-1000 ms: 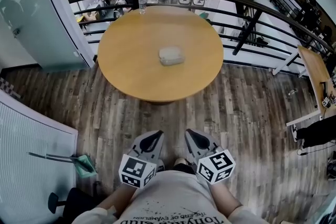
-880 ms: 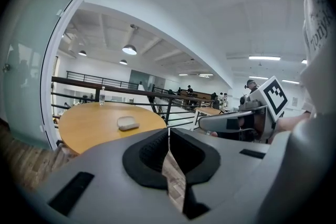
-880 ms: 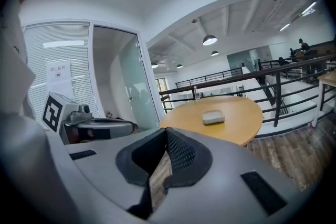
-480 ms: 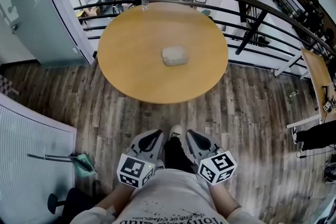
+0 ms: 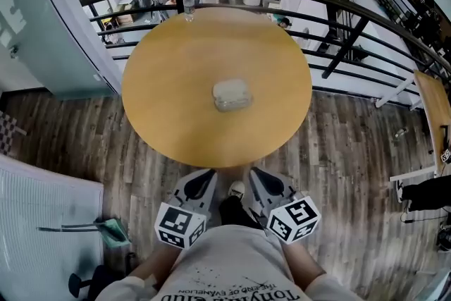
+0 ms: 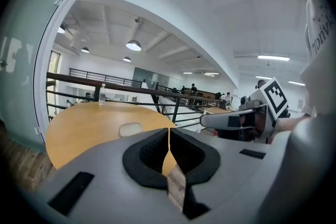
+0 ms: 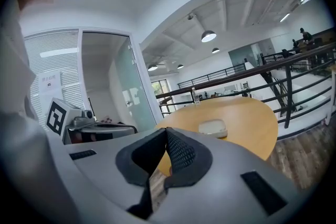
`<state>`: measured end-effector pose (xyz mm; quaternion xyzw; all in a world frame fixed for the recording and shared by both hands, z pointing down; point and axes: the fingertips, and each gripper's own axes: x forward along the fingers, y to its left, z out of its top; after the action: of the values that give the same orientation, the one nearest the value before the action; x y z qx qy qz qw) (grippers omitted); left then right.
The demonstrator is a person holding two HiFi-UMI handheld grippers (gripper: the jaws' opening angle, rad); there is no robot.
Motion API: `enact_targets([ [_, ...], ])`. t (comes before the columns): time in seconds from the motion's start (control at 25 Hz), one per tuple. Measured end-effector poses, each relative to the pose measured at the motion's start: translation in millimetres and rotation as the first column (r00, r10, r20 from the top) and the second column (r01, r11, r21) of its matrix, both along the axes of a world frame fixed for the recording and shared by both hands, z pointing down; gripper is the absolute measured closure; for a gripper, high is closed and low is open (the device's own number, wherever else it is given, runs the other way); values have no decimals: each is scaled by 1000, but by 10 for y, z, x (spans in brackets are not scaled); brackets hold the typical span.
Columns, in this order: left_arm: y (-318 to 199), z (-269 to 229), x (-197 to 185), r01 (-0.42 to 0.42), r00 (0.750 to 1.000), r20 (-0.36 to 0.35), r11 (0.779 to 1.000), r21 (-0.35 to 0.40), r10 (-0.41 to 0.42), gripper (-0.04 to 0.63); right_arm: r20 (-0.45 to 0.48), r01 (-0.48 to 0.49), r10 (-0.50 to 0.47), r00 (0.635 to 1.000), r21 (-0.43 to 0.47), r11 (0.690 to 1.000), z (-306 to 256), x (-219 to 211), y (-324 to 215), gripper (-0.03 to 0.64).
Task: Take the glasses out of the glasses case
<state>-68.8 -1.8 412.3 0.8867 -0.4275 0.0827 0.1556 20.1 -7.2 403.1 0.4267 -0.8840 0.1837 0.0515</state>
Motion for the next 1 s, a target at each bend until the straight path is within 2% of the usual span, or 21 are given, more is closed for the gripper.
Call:
enact_targets([
  [0.16,-502,15,54,25,1000,0,1000,6,-25,566,-12,26,-26,1000,7,1000,55,67,-485,592],
  [0.52,-1186,-87,184,64,998,22,998,0,-64,565,-3,68,-68,998,-17,998,8,230,-1206,592],
  [0.76,-1465,132,362,70,997,35,997,-17,-69,566,-7,77,-77,997,-32,997,244,436,-1571,592],
  [1.0,-1831,71,385,38,998,51,997,-64,-35,566,-8,59,-60,998,-74,995,162,466,-1911,592],
])
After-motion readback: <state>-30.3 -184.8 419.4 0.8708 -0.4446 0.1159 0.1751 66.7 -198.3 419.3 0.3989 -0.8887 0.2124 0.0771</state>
